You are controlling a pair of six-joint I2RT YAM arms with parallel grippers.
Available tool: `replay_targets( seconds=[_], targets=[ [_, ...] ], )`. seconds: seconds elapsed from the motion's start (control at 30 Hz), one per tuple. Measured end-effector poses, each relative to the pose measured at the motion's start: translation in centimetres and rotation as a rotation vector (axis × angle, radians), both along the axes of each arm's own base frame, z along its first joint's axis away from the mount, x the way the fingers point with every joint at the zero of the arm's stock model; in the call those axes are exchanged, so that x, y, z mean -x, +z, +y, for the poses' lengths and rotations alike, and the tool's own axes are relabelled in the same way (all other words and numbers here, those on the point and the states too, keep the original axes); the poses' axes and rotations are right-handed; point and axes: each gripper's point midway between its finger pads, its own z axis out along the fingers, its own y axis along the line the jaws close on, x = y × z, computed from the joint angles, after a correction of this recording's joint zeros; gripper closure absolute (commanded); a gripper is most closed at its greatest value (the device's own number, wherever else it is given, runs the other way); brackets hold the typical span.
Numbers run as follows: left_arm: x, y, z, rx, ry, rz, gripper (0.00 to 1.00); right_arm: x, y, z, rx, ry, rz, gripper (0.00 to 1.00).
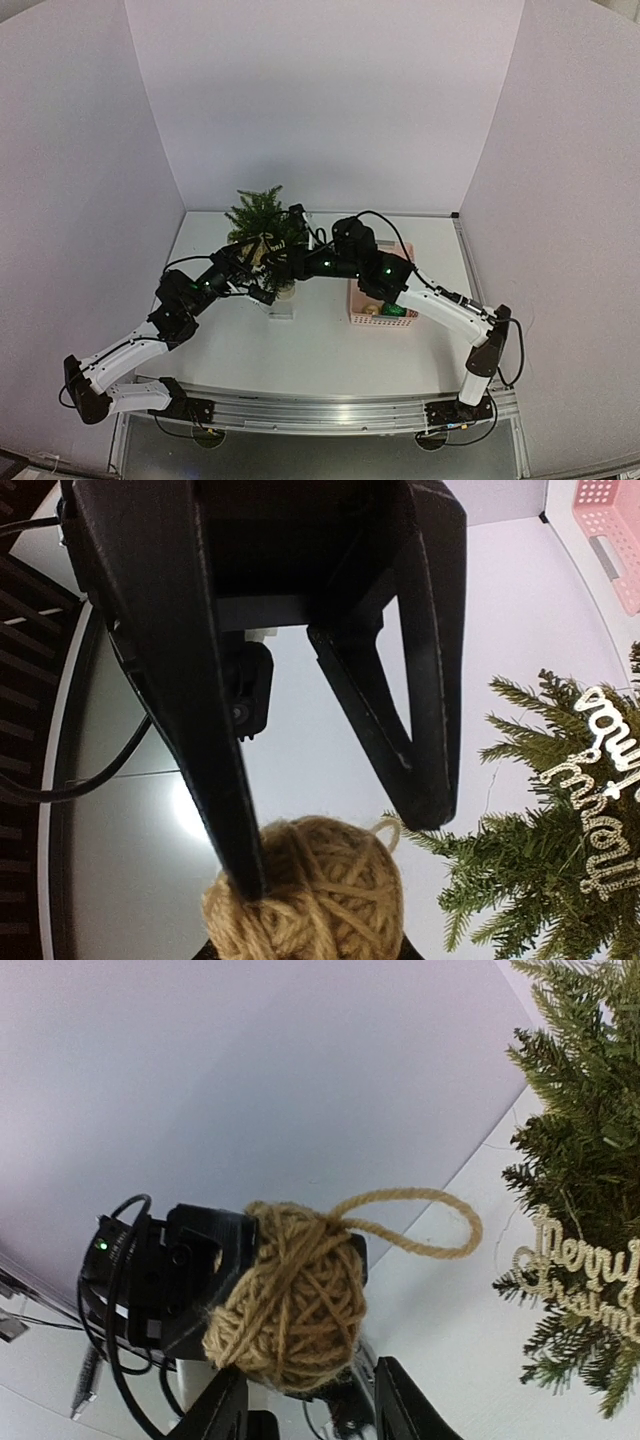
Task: Decorate the small christmas tree
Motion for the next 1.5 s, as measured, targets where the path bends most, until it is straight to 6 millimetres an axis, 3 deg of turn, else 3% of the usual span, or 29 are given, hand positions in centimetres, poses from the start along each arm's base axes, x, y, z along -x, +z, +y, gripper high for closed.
replay_targets(
  seconds=[0.23, 0.43, 0.73, 1.1, 1.33, 1.5],
  targets=[
    [0.8, -0.6, -0.6, -0.017, -0.03, -0.037, 0.9, 0.3, 1.2, 0.7, -0.119, 0.028, 0.082, 0.44],
    [0.8, -0.6, -0.6, -0.02, -0.03, -0.049, 0.89, 0.0, 0.8, 0.9, -0.159, 0.026, 0.127, 0.57],
    [1.3, -0.3, -0.9, -0.018, -0.055, -0.072, 0.83, -0.1, 1.2, 1.3, -0.203, 0.04, 0.154, 0.54],
    [0.9, -0.9, -1.3, -0.015, -0.062, -0.044, 0.84, -0.2, 0.7, 1.5, -0.212, 0.039, 0.167, 0.45],
    [0.6, -1.0, -1.4, -0.001, -0.061, -0.025, 0.97, -0.2, 0.7, 1.6, -0.214, 0.045, 0.168, 0.4],
    [-1.3, 0.2, -1.0, 0.105, -0.019, 0.213, 1.0, -0.1, 0.5, 0.7, -0.218, 0.028, 0.138, 0.38]
  ],
)
